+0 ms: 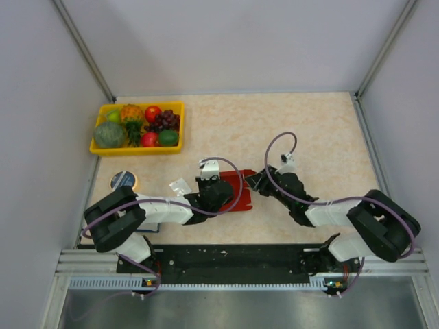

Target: Fold the paper box

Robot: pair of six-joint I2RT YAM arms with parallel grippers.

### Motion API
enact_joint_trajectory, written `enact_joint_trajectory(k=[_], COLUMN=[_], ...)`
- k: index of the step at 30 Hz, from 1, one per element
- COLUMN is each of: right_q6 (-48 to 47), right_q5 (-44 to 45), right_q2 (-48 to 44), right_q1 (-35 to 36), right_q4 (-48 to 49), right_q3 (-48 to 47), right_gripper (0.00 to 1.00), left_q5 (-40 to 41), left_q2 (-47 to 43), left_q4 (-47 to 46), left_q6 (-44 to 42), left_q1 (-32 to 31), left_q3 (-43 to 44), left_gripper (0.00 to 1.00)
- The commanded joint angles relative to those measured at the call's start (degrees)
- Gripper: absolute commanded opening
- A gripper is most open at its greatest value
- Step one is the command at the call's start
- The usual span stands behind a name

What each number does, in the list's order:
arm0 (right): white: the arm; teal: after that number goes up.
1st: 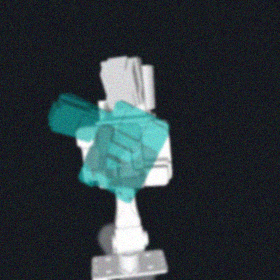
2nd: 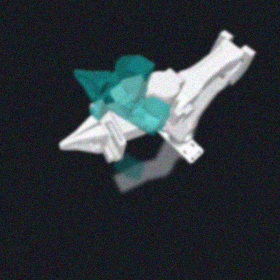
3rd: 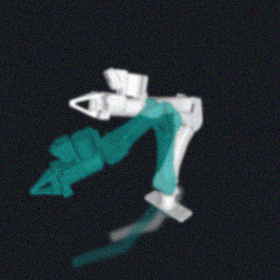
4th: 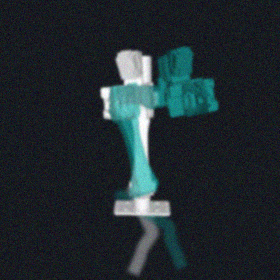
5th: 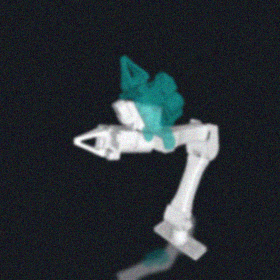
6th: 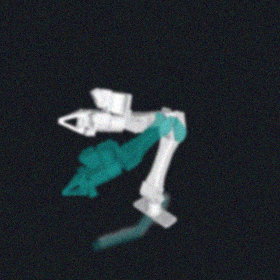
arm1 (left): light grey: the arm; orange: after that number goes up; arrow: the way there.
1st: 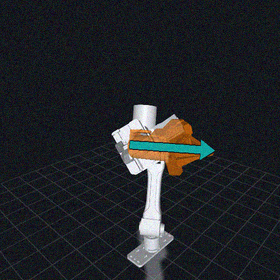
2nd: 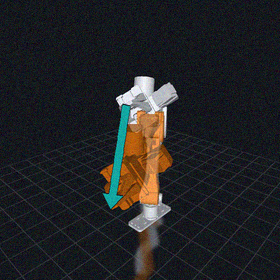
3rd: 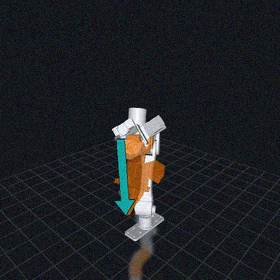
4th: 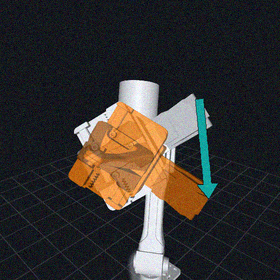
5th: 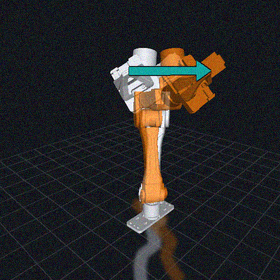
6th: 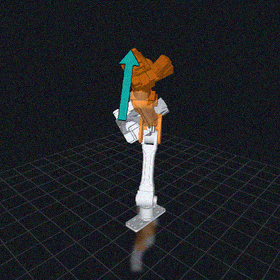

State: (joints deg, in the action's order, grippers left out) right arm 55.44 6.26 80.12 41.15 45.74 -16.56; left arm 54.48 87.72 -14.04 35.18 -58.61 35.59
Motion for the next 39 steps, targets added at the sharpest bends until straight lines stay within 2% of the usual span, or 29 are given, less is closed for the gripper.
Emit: enact_joint_trajectory(k=[1,4,7,17,30,39], right_q6=[-11.1,-11.7,-10.7,-8.9,0.2,7.0], right_q5=[-0.8,-2.1,-2.7,1.3,-0.7,0.8], right_q2=[-2.6,0.3,3.6,7.7,10.7,12.2], right_q1=[-0.1,-0.3,-0.5,-1.0,-3.0,-3.4], right_q4=[-14.2,-13.2,-10.0,-12.0,-1.9,4.3], right_q3=[-4.0,-5.9,-6.5,-8.8,-4.8,-1.6], right_gripper=[0.4,0.33,0.3,0.35,0.36,0.34], left_q5=[0.5,0.1,-0.3,-2.1,-2.5,-2.4], left_q2=[-0.7,-1.0,-1.7,-1.9,-1.8,-1.9], left_q4=[0.0,0.1,0.5,3.0,4.4,8.0], left_q6=[1.2,1.3,1.5,4.0,5.3,10.7], left_q1=[-0.2,-0.2,-0.2,-0.2,-0.2,-0.1], left_q3=[0.9,1.0,1.1,2.0,2.9,4.0], left_gripper=[0.0,0.0,0.0,0.0,0.0,0.0])
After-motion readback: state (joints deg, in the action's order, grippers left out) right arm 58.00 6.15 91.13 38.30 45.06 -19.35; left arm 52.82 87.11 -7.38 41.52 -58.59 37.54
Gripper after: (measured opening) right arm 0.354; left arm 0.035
